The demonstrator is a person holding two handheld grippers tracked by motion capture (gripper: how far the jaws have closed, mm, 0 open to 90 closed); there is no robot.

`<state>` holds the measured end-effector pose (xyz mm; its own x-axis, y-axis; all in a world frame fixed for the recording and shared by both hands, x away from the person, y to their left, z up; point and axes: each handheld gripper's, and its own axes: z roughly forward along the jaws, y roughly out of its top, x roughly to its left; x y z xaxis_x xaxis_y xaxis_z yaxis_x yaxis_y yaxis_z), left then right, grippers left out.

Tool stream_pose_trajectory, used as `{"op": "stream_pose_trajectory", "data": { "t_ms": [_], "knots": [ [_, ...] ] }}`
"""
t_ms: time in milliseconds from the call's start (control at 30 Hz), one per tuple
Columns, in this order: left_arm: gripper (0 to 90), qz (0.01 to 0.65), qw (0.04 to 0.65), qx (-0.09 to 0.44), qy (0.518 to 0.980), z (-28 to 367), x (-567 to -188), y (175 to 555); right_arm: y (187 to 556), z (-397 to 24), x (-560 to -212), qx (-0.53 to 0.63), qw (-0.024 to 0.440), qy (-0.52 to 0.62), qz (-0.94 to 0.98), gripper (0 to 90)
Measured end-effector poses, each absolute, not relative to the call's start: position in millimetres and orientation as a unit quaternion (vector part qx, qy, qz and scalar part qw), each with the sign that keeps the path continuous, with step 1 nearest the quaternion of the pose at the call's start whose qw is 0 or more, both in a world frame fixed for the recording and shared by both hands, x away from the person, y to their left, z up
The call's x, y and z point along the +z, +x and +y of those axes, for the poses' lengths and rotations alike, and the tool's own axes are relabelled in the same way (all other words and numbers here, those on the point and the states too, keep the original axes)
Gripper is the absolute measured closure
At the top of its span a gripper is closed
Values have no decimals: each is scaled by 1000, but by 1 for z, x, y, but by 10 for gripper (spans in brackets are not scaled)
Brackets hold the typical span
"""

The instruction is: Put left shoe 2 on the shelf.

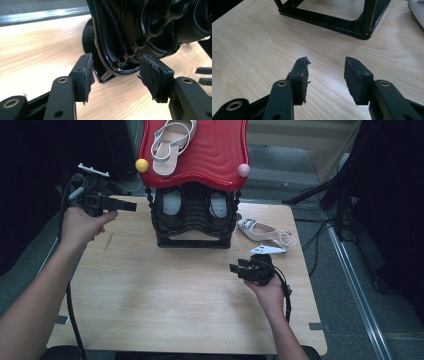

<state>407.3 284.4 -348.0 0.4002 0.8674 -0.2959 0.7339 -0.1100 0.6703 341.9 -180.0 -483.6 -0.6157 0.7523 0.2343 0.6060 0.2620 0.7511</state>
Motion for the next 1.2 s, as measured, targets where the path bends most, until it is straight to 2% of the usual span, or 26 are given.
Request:
{"op": "stream_pose_trajectory", "data": {
  "t_ms": [467,700,1000,1200],
  "knots": [
    [438,535,366,71,758,262,-405,391,347,-190,-483,427,78,442,785,678],
    [436,530,364,63,763,258,-426,379,348,-191,-481,428,79,446,782,800],
    [437,532,366,55,762,258,-446,363,354,-197,-482,414,85,455,784,895],
    [437,535,374,42,756,256,-457,354,359,-205,-481,411,95,462,780,900]
  ]
}}
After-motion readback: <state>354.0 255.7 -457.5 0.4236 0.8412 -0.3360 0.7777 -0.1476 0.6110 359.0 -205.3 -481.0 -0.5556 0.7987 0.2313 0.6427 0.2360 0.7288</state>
